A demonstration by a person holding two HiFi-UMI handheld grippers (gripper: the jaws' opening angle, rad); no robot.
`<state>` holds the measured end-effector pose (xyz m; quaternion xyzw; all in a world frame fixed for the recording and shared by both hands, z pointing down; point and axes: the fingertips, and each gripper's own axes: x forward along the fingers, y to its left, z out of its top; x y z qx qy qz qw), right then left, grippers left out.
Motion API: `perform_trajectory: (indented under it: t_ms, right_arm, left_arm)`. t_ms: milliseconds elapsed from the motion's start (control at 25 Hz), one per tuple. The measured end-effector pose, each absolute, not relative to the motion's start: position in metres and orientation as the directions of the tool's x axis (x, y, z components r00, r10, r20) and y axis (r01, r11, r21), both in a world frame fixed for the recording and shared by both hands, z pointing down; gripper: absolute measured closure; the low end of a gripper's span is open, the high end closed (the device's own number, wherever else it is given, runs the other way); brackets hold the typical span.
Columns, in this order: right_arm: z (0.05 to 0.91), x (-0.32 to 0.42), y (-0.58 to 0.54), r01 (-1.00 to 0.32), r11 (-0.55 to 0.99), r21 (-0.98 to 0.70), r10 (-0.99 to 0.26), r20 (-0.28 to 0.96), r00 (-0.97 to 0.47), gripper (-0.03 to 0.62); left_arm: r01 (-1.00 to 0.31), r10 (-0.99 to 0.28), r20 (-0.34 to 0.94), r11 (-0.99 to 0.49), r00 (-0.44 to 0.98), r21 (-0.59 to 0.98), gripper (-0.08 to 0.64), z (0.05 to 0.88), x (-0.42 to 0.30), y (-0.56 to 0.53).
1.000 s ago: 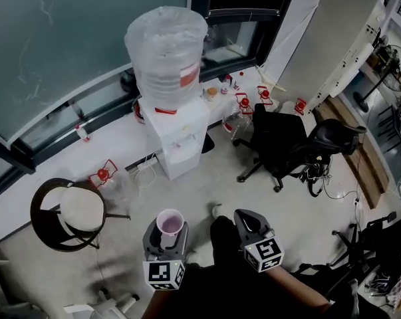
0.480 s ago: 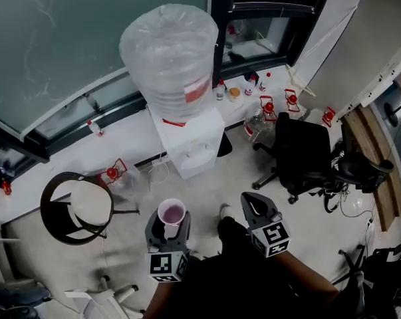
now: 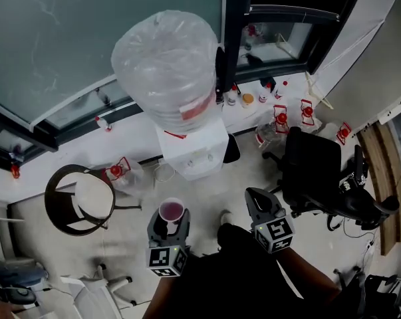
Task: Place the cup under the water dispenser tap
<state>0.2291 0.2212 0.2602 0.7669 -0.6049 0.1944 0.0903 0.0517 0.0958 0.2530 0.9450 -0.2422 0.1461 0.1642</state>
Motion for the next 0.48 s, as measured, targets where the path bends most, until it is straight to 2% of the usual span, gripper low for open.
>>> perform_trajectory:
  t_ms: [480]
  right_arm:
    - [0.277, 0.282, 0.200, -0.993, -0.108, -0.048, -0.917, 0.390, 0.081, 0.594]
  left_arm:
    - [-0.640, -0.535, 0.393, -0.738, 0.748, 0.213, 0.261, 0.283, 0.094, 0.086]
